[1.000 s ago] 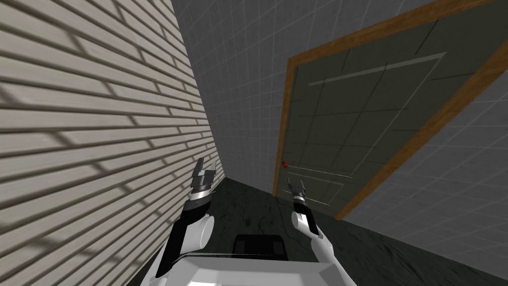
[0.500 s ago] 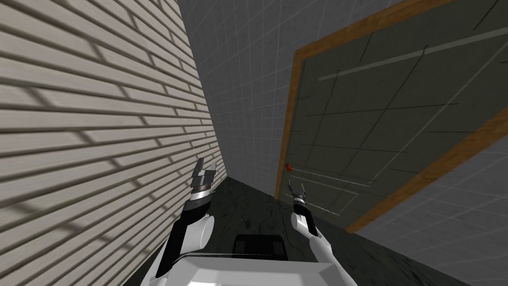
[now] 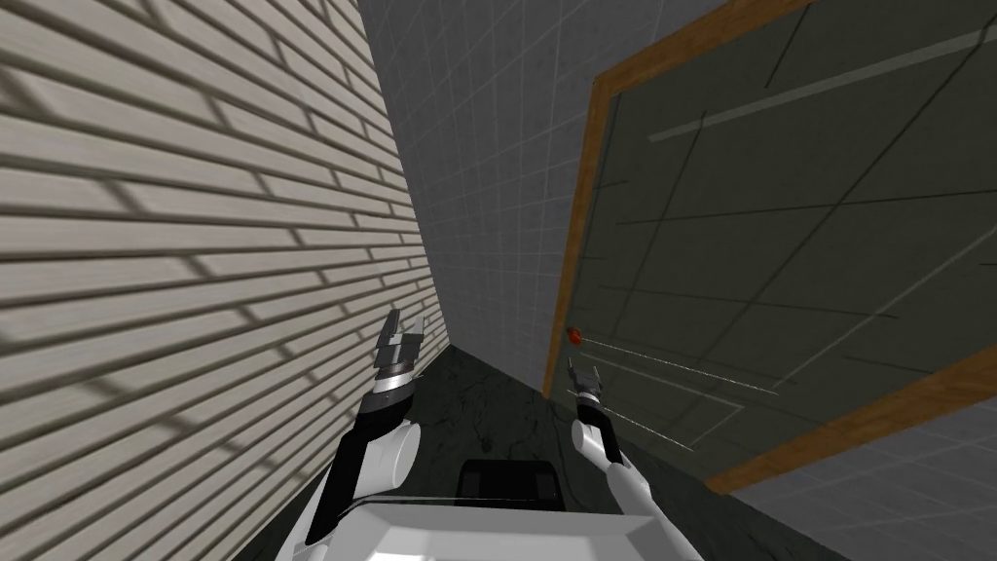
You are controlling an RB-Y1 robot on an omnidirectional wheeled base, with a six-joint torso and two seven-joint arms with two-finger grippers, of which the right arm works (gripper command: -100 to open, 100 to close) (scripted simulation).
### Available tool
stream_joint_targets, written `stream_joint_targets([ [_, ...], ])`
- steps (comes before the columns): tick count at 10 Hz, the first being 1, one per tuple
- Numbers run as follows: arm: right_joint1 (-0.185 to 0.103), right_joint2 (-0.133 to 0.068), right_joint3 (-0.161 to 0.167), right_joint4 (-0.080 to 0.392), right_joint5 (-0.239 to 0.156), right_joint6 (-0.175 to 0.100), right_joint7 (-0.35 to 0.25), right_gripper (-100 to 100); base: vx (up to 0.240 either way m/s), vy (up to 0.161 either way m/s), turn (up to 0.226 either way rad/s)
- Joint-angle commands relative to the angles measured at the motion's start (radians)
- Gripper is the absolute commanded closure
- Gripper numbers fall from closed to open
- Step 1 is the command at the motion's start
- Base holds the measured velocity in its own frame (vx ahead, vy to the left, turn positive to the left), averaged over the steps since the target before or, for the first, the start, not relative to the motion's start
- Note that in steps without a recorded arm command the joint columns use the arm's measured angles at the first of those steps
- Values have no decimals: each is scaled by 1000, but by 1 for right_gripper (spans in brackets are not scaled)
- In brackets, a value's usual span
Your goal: Pull the door open
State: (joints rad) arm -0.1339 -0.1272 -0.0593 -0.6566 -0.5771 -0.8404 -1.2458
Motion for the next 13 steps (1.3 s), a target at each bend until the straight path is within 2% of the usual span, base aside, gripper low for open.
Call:
stream_joint_targets([
  [1,-10,2,-1,31,-15,-6,-25,-100,46,-53,96],
  [2,-15,0,0,33,-9,-8,-17,-100,20,-27,24],
  [3,-3,-24,0,42,-12,-14,-49,-100,134,-9,70],
  [4,1,-32,0,44,-13,-15,-57,-100,199,-2,64],
  [6,22,-68,0,51,-17,-20,-98,-100,176,-9,71],
  [7,27,-78,0,53,-18,-21,-109,-100,182,-26,66],
  [8,27,-78,0,53,-18,-21,-109,-100,100,-20,6],
  [9,43,-106,0,59,-21,-26,-141,-100,138,4,85],
  [11,53,-124,0,63,-23,-28,-161,-100,137,-15,46],
  [12,62,-139,0,66,-25,-30,-178,-100,129,-8,64],
  [13,62,-139,0,66,-25,-30,-178,-100,94,-6,21],
])
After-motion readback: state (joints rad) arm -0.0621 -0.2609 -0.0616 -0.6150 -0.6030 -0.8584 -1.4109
